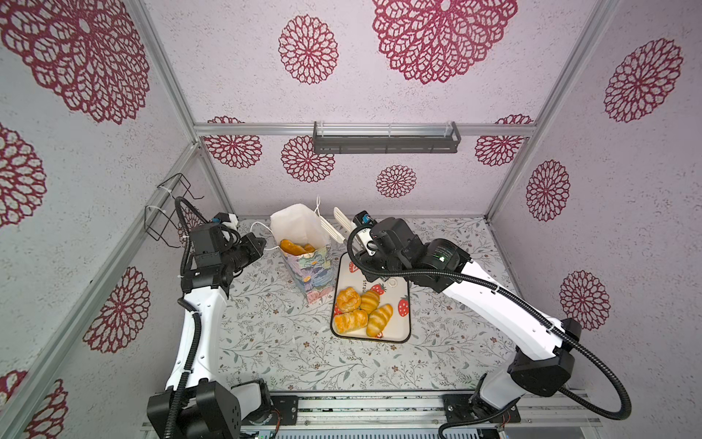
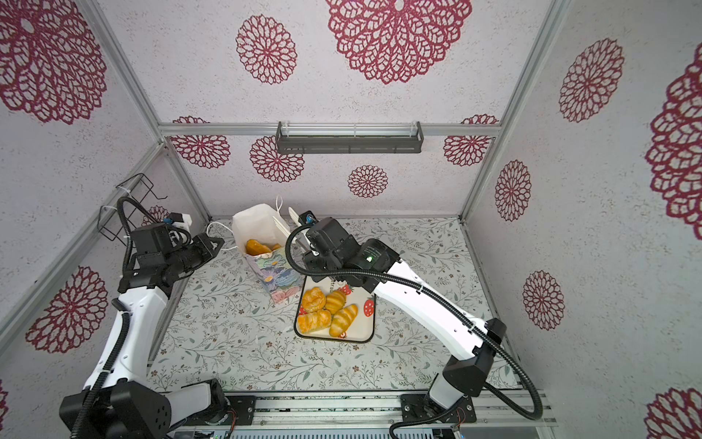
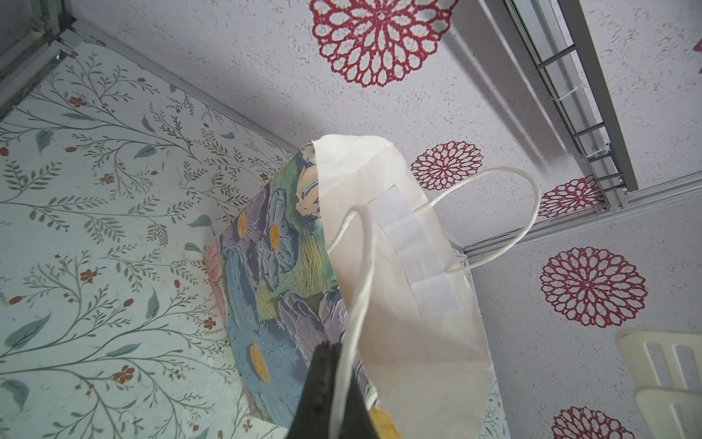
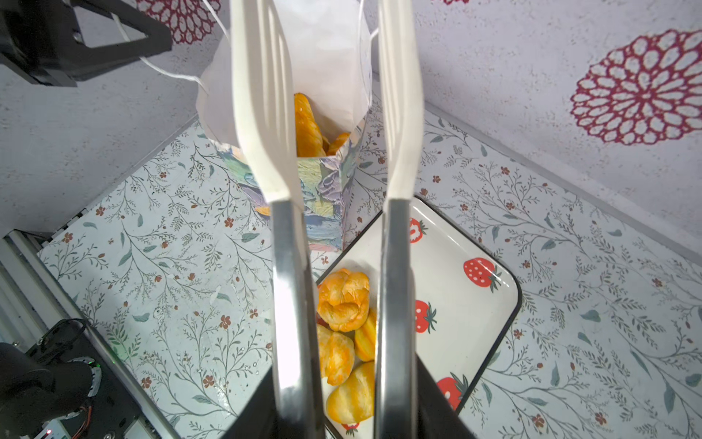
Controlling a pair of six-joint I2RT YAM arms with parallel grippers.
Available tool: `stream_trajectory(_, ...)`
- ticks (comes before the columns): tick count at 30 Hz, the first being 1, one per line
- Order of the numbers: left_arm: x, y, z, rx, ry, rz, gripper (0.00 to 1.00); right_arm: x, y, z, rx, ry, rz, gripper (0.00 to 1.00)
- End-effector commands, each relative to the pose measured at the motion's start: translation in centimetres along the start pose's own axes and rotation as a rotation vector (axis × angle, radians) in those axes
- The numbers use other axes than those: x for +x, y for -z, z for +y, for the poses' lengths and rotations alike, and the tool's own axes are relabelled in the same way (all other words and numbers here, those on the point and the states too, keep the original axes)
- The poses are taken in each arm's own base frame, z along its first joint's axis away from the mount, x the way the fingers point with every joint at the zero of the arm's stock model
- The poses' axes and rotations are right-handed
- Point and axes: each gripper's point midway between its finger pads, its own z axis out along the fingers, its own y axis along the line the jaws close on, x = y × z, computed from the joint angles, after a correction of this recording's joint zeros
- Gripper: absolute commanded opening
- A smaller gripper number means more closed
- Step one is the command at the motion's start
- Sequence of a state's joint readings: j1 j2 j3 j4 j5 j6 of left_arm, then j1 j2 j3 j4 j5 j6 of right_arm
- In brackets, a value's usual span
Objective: Place the fake bread into the paper bag
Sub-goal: 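Release the twisted bread into the bag and withdraw the right tongs, then move the right tongs over the tray and lower toward the striped roll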
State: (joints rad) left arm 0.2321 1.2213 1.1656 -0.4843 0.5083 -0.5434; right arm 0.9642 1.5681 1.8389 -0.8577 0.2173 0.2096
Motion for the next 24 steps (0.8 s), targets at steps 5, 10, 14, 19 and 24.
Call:
stream_trajectory(5, -0.5, 0.4, -0.1, 0.006, -0.007, -0.024, 0.0, 1.1, 2.2, -2.4, 0.039, -0.101, -0.048, 0.43)
stream_trajectory(10, -0.4, 0.4, -0.2, 0.008, -0.009, -0.022, 0.0, 4.0, 1.5, -3.5, 0.052, -0.137, 0.004, 0.43)
stream_trajectory(14, -0.4, 0.4, -0.2, 0.009, -0.009, -0.023, 0.0, 5.9, 1.0, -4.1, 0.056, -0.165, 0.039, 0.44)
stream_trajectory(19, -0.4, 0.5, -0.3, 0.01, -0.011, -0.024, 0.0, 8.4, 0.2, -4.7, 0.058, -0.194, 0.092, 0.45)
stream_trajectory(24, -0.4, 0.5, -0.2, 0.008, -0.011, -0.024, 0.0, 10.6, -0.4, -5.1, 0.063, -0.221, 0.141, 0.48)
